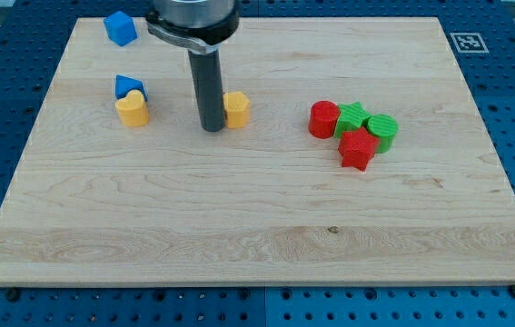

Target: Push the yellow hexagon to the center

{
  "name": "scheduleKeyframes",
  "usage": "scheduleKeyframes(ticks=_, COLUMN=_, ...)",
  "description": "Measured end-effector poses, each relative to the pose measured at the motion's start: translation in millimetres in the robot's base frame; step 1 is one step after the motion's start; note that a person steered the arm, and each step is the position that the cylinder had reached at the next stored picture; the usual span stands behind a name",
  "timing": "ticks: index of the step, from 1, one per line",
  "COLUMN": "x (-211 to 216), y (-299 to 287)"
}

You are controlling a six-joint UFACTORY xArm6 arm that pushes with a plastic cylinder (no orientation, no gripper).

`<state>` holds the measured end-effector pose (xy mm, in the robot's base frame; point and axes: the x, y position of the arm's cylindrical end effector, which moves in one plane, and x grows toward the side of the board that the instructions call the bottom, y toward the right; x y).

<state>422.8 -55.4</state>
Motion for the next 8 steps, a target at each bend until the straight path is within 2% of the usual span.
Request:
scheduleKeyframes(ticks=2, x=11, y=60)
scheduleKeyframes(ticks=3, x=11, y=69)
scheduleKeyframes(ticks=6, x=16, y=50)
scheduleKeyframes(ticks=8, x=4, y=42)
